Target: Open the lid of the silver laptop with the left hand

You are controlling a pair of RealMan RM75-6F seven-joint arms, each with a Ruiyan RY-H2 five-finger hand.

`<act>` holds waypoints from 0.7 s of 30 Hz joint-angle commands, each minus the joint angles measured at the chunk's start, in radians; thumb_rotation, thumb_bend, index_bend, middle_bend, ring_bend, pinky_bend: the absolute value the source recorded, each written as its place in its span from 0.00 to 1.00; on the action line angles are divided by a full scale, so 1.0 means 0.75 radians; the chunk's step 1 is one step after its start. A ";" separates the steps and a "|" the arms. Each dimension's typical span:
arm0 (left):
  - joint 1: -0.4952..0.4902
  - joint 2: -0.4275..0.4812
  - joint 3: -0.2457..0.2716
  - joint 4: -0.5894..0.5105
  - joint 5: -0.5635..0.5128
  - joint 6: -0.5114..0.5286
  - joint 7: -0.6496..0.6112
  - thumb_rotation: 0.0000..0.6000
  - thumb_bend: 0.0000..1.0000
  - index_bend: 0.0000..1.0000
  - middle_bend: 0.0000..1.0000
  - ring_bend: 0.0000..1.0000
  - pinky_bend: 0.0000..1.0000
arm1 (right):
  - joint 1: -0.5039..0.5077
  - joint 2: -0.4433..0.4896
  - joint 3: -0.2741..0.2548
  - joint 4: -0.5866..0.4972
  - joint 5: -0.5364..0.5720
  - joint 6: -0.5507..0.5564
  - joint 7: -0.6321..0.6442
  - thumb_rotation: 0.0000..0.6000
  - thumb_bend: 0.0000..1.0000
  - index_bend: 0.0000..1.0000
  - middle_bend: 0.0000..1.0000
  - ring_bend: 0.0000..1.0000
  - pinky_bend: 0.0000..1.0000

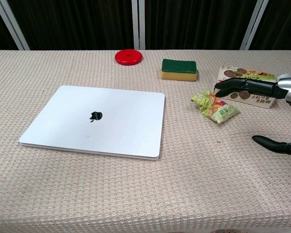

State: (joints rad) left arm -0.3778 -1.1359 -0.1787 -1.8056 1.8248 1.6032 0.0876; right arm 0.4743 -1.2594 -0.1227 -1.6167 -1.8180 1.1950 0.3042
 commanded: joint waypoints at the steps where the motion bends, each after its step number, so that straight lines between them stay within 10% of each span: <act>1: -0.001 0.000 0.002 0.012 -0.025 -0.015 -0.006 1.00 0.15 0.15 0.14 0.05 0.08 | 0.000 0.002 -0.001 -0.002 0.003 0.004 0.003 1.00 0.44 0.00 0.07 0.00 0.00; 12: 0.068 -0.031 0.158 0.109 -0.279 -0.247 -0.023 1.00 0.16 0.16 0.16 0.05 0.08 | -0.148 0.170 -0.009 -0.002 0.032 0.290 0.066 1.00 0.44 0.00 0.08 0.00 0.00; 21: 0.006 -0.314 0.278 0.230 -0.191 -0.459 0.160 1.00 0.20 0.17 0.16 0.05 0.08 | -0.213 0.264 0.019 -0.029 0.050 0.398 0.067 1.00 0.44 0.00 0.08 0.00 0.00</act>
State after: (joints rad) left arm -0.3495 -1.3027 0.0080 -1.6699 1.6603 1.3128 0.1538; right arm 0.3158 -1.0632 -0.1104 -1.6365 -1.7806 1.4932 0.3557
